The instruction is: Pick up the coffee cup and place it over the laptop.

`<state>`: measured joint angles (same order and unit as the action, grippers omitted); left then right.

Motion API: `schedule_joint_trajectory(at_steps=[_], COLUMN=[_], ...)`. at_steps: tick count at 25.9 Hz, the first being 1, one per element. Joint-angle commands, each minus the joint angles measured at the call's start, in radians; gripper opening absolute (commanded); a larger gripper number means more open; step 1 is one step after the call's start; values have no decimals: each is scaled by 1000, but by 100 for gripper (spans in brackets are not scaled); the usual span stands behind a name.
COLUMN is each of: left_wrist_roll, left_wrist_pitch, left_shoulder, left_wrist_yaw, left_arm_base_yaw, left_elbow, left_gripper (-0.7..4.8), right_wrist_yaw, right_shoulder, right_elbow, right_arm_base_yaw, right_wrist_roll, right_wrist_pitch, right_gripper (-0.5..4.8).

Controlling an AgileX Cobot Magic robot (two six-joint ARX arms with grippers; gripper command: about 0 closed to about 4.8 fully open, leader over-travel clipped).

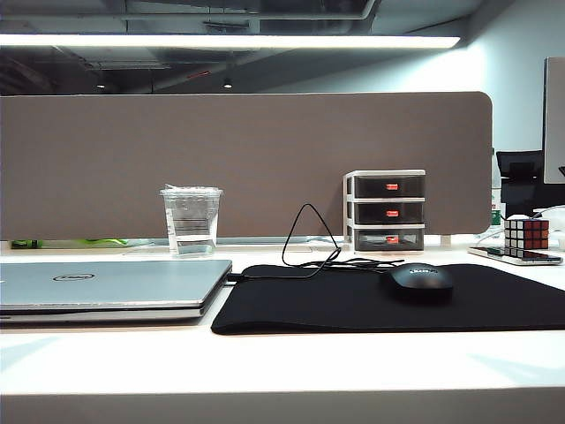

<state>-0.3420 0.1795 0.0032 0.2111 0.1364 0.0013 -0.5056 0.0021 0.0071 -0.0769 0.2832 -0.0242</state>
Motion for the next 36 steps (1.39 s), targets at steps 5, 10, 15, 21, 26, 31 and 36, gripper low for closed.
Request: schedule_joint_trajectory(at_steps=[5, 10, 15, 21, 26, 31, 36], left_wrist_roll=[58, 85, 202, 282, 282, 305, 343], left_wrist_pitch=[38, 122, 142, 422, 771, 790, 786], left_shoulder=[76, 167, 325, 773, 1263, 1460, 1614], left_wrist_yaw=[-12, -12, -8, 47, 126, 126, 163], left_arm_base_yaw=[-1, -1, -1, -2, -2, -3, -9], left_elbow=[6, 24, 109, 242, 408, 555, 695], left_gripper=[-4, -4, -3, 63, 210, 440, 446], right_wrist_yaw=[29, 104, 111, 111, 111, 111, 111], right_shoulder=[40, 98, 192, 365, 506, 545, 548], right_elbow=[-6, -4, -3, 31, 107, 120, 120], right_arm_base_yaw=[-146, -229, -246, -245, -243, -241, -239], right_wrist_roll=[-99, -109, -135, -185, -217, -227, -228], right_wrist_pitch=[60, 133, 216, 366, 386, 396, 396], right_gripper=[-5, -5, -5, -5, -5, -5, -5])
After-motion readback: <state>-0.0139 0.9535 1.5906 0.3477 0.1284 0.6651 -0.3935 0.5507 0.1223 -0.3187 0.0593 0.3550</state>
